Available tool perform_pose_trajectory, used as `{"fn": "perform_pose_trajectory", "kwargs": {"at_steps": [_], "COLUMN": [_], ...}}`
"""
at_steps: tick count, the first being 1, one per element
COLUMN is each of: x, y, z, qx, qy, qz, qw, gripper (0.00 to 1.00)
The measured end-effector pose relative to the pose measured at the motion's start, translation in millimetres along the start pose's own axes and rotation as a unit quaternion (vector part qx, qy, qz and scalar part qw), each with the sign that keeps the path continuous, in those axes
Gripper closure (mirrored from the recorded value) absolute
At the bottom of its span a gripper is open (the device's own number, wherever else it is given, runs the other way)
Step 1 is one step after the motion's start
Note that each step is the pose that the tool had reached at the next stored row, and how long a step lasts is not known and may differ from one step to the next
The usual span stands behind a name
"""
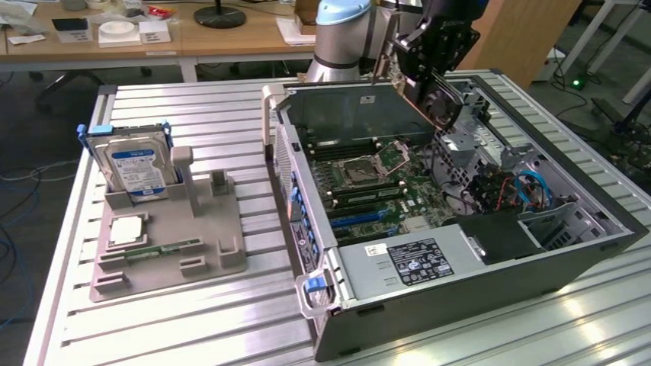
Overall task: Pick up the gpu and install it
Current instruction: 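Insert the gpu into the slot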
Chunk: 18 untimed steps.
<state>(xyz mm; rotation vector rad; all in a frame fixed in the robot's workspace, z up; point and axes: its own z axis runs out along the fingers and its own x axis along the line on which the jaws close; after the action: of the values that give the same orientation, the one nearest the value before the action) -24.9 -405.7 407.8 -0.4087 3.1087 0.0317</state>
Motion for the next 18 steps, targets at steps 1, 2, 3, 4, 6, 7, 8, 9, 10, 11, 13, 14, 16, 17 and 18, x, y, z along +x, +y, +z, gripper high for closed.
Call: {"fn": "perform_pose_trajectory", "kwargs": {"at_steps": [1,2,3,4,6,7,8,9,10,11,13,14,16,17,18], "x": [0.0,0.0,0.0,0.0,0.0,0.1,0.1,0.1,0.1,0.1,0.1,0.1,0.1,0.1,0.1], "y": [0.0,0.0,-0.1,-0.1,-0.2,-0.2,-0.2,-0.2,-0.3,-0.3,-0.3,-0.3,-0.3,-0.3,-0.3], "z": [0.0,0.0,0.0,0.0,0.0,0.0,0.0,0.0,0.0,0.0,0.0,0.0,0.0,0.0,0.0], "qx": [0.0000,-0.0001,-0.0001,-0.0001,-0.0002,-0.0002,-0.0003,-0.0003,-0.0003,-0.0004,-0.0005,-0.0005,-0.0006,-0.0006,-0.0007], "qy": [0.0001,0.0002,0.0002,0.0003,0.0004,0.0005,0.0006,0.0007,0.0008,0.0009,0.0010,0.0011,0.0013,0.0014,0.0014], "qz": [-0.004,-0.008,-0.013,-0.016,-0.024,-0.028,-0.032,-0.036,-0.041,-0.045,-0.053,-0.058,-0.066,-0.071,-0.076], "qw": [1.0000,1.0000,0.9999,0.9999,0.9997,0.9996,0.9995,0.9993,0.9992,0.9990,0.9986,0.9983,0.9978,0.9975,0.9971], "gripper": [0.72,0.72,0.72,0.72,0.72,0.72,0.72,0.72,0.72,0.72,0.72,0.72,0.72,0.72,0.72]}}
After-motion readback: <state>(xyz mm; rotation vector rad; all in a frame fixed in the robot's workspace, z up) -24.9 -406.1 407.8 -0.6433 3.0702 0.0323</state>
